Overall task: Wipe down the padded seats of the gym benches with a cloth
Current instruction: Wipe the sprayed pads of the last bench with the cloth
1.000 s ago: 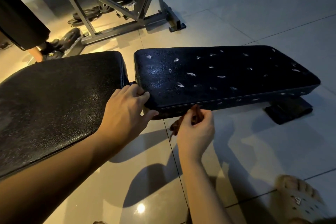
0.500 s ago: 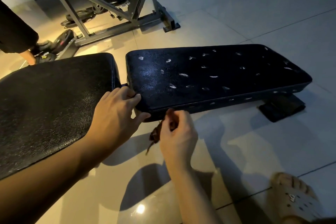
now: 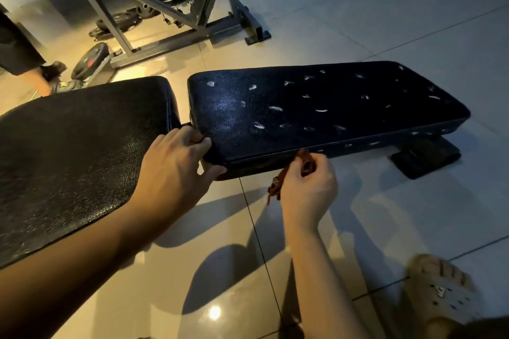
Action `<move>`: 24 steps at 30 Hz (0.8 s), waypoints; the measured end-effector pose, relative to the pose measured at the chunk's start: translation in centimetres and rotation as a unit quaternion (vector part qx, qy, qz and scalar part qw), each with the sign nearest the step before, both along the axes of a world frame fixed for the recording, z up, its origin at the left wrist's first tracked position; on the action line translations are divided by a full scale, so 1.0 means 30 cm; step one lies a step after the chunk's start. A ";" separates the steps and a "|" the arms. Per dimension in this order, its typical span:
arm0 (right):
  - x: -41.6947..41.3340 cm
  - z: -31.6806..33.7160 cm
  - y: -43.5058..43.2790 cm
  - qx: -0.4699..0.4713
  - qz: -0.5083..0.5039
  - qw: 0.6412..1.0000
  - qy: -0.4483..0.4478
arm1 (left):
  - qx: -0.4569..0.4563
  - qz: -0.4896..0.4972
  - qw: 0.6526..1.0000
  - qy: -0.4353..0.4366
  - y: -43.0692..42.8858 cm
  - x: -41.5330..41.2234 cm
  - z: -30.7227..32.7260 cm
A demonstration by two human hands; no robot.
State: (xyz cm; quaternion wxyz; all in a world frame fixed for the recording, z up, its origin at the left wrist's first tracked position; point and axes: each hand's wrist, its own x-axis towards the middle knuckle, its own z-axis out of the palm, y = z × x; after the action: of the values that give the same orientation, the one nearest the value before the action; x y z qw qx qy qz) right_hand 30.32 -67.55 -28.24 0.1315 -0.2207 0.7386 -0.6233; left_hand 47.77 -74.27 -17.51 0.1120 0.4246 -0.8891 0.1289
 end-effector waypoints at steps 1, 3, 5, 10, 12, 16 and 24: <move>0.027 0.014 0.003 -0.014 0.016 1.000 0.015 | 0.000 -0.001 1.000 -0.002 0.000 0.002 -0.002; 0.083 0.041 0.013 -0.038 0.069 0.995 0.056 | -0.003 -0.003 1.000 -0.008 0.000 0.005 -0.002; 0.073 0.033 0.008 -0.030 0.078 0.994 0.074 | -0.002 0.001 1.000 -0.016 -0.002 0.007 0.004; 0.004 0.007 -0.007 0.001 -0.007 1.000 -0.004 | 0.006 0.006 1.000 -0.013 0.004 -0.003 0.003; 0.074 0.021 -0.001 -0.013 0.025 1.000 -0.001 | 0.001 0.005 1.000 -0.008 0.005 -0.004 -0.001; 0.272 0.049 0.042 -0.045 0.167 0.985 0.024 | -0.009 0.000 1.000 -0.003 -0.007 0.004 -0.003; 0.146 0.071 0.008 -0.043 0.042 0.986 -0.155 | -0.003 0.007 1.000 -0.003 -0.010 0.006 -0.010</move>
State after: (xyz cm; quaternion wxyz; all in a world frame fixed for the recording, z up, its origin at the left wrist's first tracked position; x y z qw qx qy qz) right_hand 34.71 -67.31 -26.13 0.2609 -0.1579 0.6719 -0.6749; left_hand 47.95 -74.56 -17.82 0.1094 0.4298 -0.8863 0.1337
